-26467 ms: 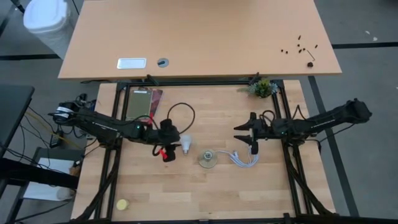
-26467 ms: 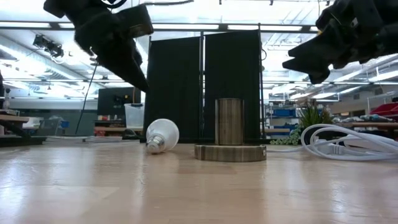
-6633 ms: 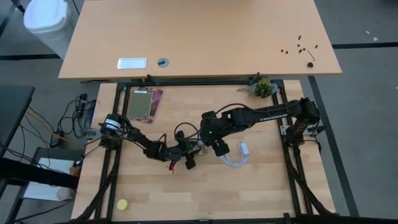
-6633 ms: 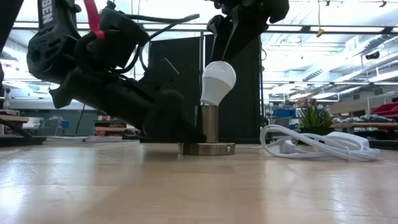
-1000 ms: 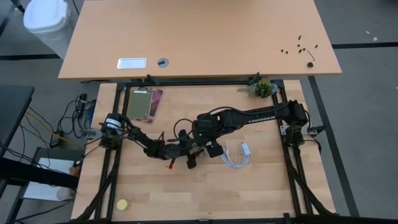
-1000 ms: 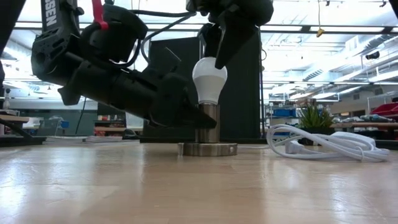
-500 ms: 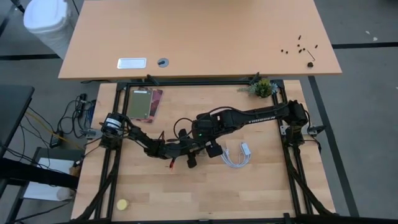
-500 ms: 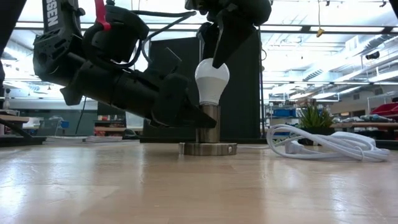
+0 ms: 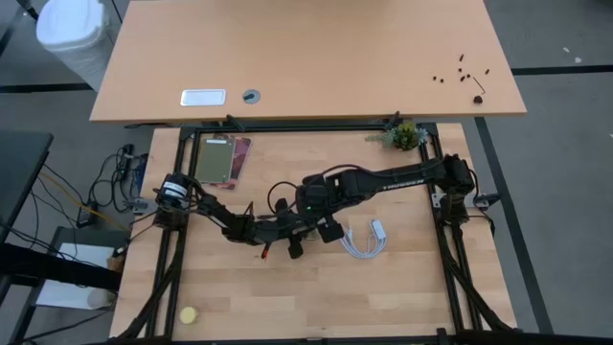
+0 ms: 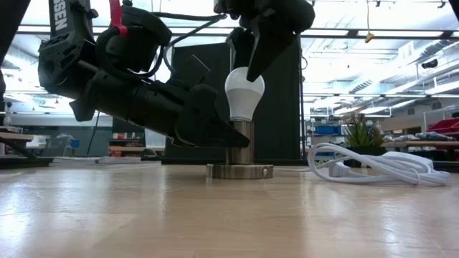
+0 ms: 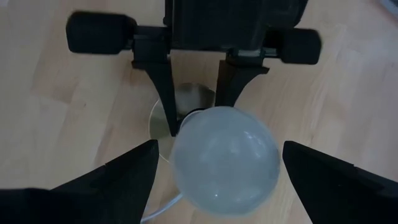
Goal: Screw lightbulb
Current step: Insert the white lightbulb into the desk lamp
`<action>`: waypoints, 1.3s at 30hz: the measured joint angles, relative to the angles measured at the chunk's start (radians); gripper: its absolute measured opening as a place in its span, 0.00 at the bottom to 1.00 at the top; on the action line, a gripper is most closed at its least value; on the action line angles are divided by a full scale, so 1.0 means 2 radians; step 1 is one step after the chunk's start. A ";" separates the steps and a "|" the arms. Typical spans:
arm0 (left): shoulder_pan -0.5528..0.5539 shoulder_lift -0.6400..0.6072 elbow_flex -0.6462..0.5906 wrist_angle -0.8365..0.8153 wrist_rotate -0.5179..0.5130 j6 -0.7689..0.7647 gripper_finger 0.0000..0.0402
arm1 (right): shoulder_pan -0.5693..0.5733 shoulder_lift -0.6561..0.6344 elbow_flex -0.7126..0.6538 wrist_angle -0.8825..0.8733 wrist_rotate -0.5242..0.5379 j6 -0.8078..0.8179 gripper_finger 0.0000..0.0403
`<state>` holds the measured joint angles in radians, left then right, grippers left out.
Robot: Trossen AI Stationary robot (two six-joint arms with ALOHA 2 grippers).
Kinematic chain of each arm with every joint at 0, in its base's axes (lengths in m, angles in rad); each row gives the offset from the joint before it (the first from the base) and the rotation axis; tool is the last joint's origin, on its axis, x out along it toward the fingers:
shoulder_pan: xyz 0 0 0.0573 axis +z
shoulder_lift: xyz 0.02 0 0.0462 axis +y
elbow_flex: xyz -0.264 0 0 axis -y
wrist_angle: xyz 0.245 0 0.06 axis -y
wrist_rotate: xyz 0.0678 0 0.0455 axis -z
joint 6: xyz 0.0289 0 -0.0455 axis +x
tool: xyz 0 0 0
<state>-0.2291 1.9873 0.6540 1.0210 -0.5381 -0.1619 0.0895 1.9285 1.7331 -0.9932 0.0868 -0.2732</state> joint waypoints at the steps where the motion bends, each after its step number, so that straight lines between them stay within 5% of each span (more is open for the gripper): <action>1: 0.000 0.000 0.000 0.000 0.000 -0.001 0.46 | 0.000 0.000 -0.005 0.003 0.000 -0.002 0.87; 15: 0.000 0.000 0.000 -0.001 0.000 -0.003 0.46 | -0.007 0.011 -0.022 0.033 -0.005 -0.026 0.90; 39: 0.000 0.000 -0.001 -0.003 0.002 -0.009 0.46 | -0.008 0.038 -0.023 0.035 0.004 -0.129 0.67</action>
<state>-0.2287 1.9881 0.6529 1.0153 -0.5342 -0.1804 0.0742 2.0045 1.6878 -0.9223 0.0946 -0.5312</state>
